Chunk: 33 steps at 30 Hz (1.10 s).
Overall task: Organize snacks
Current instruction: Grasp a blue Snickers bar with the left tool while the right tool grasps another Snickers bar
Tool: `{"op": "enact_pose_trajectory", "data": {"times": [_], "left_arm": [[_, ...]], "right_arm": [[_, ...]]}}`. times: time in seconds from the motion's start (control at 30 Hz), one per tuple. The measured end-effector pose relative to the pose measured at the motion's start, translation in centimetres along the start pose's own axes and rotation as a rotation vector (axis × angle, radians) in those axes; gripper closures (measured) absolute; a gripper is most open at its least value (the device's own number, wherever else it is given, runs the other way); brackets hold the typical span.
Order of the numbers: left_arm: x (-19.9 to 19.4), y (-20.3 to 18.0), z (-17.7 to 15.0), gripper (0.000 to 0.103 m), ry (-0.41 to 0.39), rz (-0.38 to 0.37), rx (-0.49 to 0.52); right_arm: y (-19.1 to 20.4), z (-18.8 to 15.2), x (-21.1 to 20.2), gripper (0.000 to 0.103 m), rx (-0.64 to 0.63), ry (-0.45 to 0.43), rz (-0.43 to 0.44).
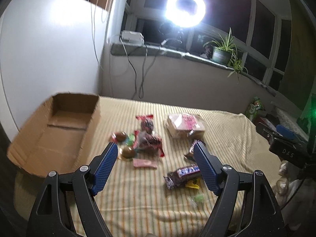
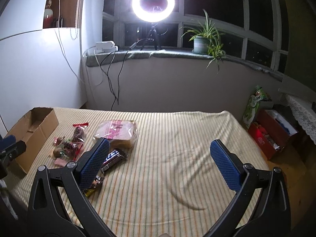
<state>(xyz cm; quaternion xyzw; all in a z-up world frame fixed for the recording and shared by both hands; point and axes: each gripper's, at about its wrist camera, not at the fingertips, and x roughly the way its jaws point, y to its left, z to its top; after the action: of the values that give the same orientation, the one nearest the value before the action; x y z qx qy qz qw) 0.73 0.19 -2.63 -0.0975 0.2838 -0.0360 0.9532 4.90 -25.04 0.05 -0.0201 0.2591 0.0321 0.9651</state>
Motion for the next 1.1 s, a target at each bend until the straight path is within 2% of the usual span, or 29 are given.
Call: {"op": "enact_pose_trajectory", "data": {"times": [0.1,0.23,0.3,0.37,0.47,0.63,0.9,1.1], "left_arm": [[0.7,0.2,-0.6,0.025,0.042,-0.025,-0.018],[2.0,0.3,-1.7,0.036,0.117,-0.099,-0.067],[2.5,0.2,-2.1,0.038,0.145,-0.13,-0.083],[3.2,0.1,-2.5,0.043,0.177,-0.163,-0.102],[3.9,0.0,-3.1,0.049,0.218,-0.204,-0.139],[4.8,0.3,-3.8,0.057,0.26,-0.228,-0.168],[5.9,-0.5,-3.8,0.061,0.289,-0.223,-0.108],[7.6,-2.3,-3.3,0.061,0.323,-0.197,0.066]], "right_arm": [[0.1,-0.5,0.8,0.0,-0.005,0.03,0.043],[0.9,-1.4,2.1,0.0,-0.028,0.088,0.139],[1.6,-1.9,2.7,0.001,-0.04,0.12,0.19],[2.0,-2.4,3.5,0.01,-0.036,0.16,0.25],[2.4,-3.3,5.0,0.016,0.001,0.244,0.355],[3.1,-4.5,6.4,0.031,-0.009,0.313,0.428],[3.5,-4.4,8.9,0.033,-0.015,0.395,0.474],[3.1,-3.5,12.9,0.033,0.041,0.501,0.5]]}}
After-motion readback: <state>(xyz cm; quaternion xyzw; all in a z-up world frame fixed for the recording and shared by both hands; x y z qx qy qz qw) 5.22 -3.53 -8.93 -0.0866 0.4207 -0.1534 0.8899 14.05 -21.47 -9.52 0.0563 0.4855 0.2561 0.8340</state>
